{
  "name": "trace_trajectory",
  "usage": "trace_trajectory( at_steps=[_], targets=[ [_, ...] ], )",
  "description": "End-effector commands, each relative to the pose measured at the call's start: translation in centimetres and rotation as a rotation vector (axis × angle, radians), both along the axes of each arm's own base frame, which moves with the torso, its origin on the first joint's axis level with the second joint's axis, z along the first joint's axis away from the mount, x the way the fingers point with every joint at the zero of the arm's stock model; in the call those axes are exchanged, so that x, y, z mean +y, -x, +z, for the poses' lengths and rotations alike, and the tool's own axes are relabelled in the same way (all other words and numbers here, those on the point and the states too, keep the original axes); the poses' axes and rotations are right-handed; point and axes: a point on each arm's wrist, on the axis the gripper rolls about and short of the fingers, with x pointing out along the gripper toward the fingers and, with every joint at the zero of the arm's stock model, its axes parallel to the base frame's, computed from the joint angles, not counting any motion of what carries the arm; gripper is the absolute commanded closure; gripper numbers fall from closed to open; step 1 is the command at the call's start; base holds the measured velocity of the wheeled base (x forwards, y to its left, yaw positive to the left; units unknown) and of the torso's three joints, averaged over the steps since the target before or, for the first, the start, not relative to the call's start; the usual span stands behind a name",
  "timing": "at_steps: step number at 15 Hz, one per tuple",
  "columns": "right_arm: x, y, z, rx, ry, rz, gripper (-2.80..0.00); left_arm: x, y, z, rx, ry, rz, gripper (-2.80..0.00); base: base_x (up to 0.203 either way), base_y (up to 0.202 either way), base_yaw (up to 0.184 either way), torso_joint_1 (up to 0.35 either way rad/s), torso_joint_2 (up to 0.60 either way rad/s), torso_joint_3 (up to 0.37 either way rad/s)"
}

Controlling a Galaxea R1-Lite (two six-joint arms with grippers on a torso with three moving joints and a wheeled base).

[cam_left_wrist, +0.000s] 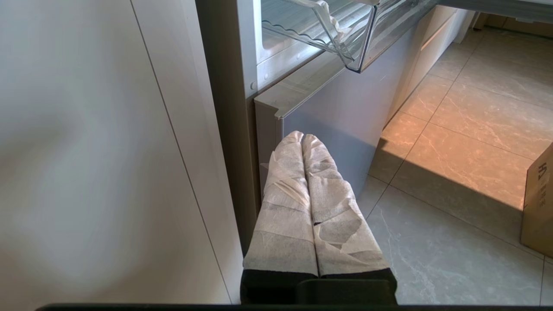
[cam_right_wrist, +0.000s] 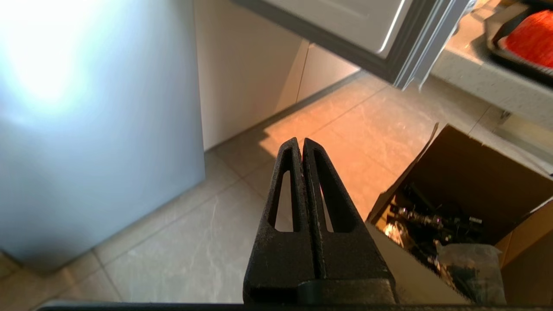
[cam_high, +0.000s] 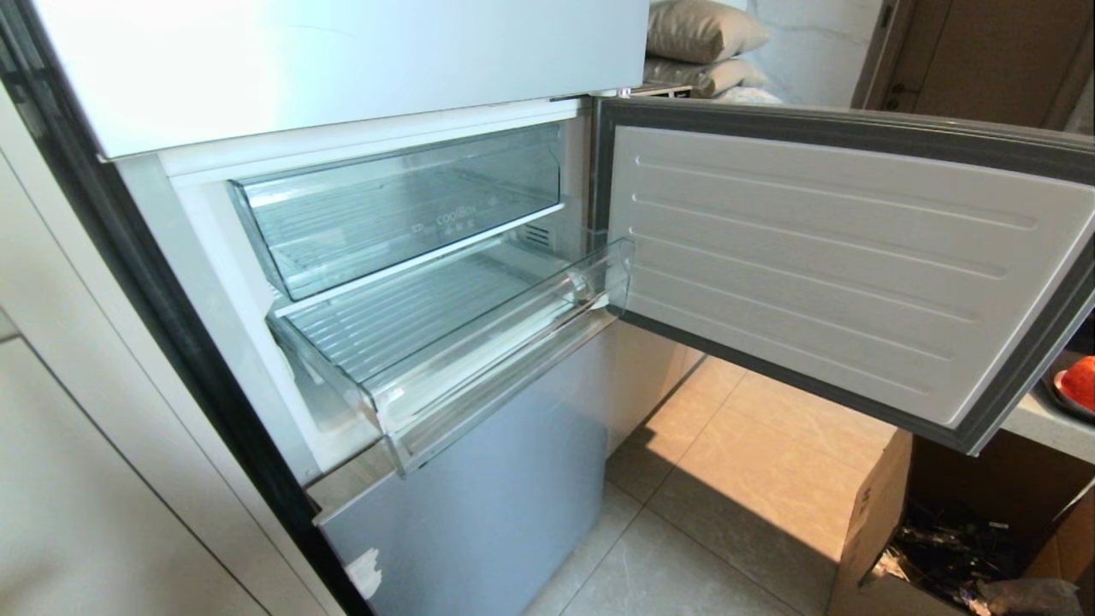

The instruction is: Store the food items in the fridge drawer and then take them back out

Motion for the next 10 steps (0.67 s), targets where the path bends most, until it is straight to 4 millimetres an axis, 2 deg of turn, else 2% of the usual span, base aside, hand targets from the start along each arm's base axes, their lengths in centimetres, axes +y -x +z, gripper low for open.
trace_trajectory(
  at_steps=[1, 10],
  targets=[
    [0.0, 0.29, -0.26, -0.031, -0.007, -0.006, 0.0, 0.0, -0.01, 0.0, 0.001, 0.001, 0.0, 0.0, 0.0, 0.0, 0.0, 0.0, 0.0, 0.0],
    [-0.03, 0.3, -0.19, -0.034, -0.067, -0.022, 0.0, 0.0, -0.01, 0.0, 0.001, 0.001, 0.0, 0.0, 0.0, 0.0, 0.0, 0.0, 0.0, 0.0]
  ],
)
